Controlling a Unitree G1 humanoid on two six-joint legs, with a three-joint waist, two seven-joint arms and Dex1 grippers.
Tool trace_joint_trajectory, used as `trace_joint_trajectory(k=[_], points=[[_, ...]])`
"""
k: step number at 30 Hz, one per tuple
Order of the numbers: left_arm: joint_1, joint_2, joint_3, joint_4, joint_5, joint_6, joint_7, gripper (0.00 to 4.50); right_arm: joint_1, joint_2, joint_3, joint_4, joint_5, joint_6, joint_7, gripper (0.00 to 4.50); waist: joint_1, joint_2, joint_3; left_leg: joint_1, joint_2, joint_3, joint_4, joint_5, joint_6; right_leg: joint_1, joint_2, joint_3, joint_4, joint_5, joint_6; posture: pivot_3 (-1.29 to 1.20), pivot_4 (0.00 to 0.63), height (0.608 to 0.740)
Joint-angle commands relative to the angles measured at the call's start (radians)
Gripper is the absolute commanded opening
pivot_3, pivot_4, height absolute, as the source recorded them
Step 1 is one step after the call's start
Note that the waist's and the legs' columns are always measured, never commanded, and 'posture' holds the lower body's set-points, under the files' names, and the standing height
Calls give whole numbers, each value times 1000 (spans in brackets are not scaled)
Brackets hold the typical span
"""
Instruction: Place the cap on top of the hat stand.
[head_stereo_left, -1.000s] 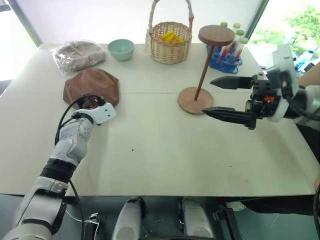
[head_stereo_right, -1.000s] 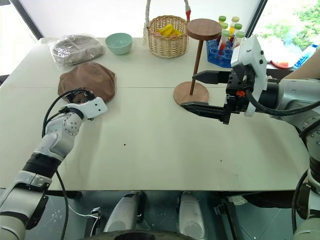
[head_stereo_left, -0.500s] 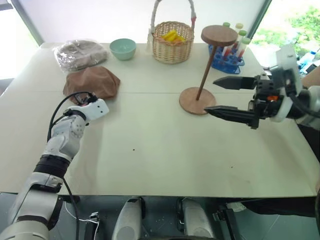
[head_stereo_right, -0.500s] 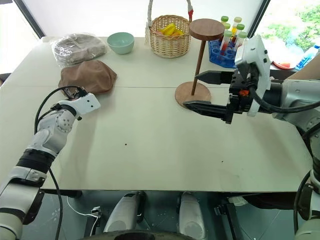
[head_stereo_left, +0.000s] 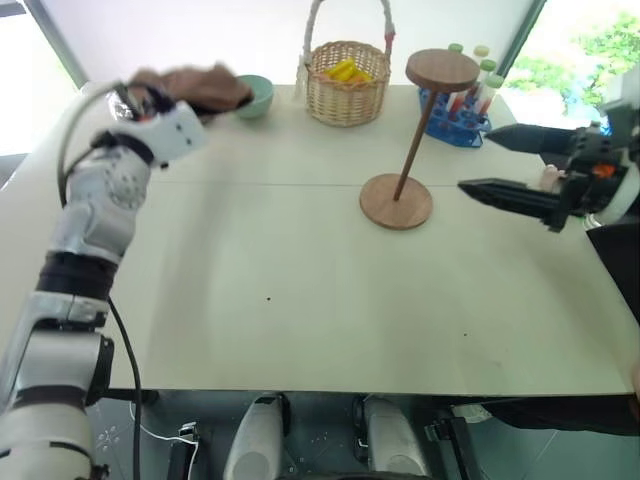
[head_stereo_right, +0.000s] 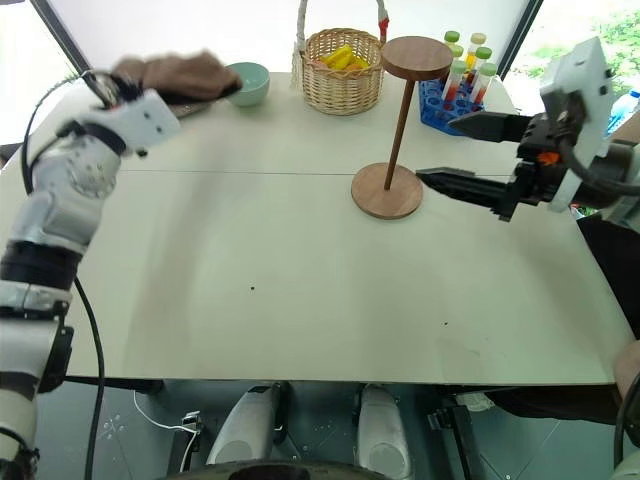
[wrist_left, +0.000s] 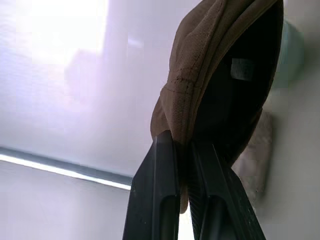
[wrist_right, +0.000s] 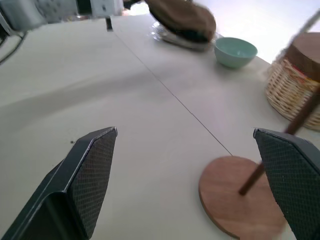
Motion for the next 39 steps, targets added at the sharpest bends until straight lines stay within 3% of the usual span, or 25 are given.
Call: trace_joint_trajectory(k=[1, 7, 15, 25, 38, 39], points=[[-130, -28, 43, -11, -53, -65, 14, 57, -19, -36, -93, 28, 16, 5, 1, 4500, 0, 0, 0, 0, 0, 0, 0, 0, 0, 0, 0, 0, 0, 0, 0, 0, 150, 740], [-277, -179, 16, -25, -156, -193, -44, 57, -52, -40, -181, 67, 43, 30, -61, 4500, 0, 0, 0, 0, 0, 0, 0, 0, 0, 0, 0, 0, 0, 0, 1, 0, 150, 740], [-284, -335, -52, -25, -242, -378, -185, 57, 23, -20, -271, -15, 84, 69, -117, 4500, -3, 1, 0, 1, 0, 1, 0, 0, 0, 0, 0, 1, 1, 1, 1, 0, 150, 740], [-210, -314, -120, 3, -135, -476, -219, 57, 96, 21, -339, -107, 172, 103, -223, 4500, -1, 1, -1, 1, 0, 1, 0, 0, 0, 0, 0, 2, 1, 1, 1, 0, 150, 740], [-129, -348, -143, 23, -151, -477, -274, 57, 119, 39, -287, -138, 210, 70, -279, 4500, -1, 1, -1, 1, 0, 1, 0, 0, 0, 0, 0, 3, 1, 1, 1, 0, 150, 740], [-123, -348, -140, 15, -158, -476, -277, 405, 123, 38, -280, -143, 205, 67, -276, 4500, -1, 2, -1, 1, 0, 1, 0, 0, 0, 0, 0, 3, 1, 1, 1, 0, 150, 740]])
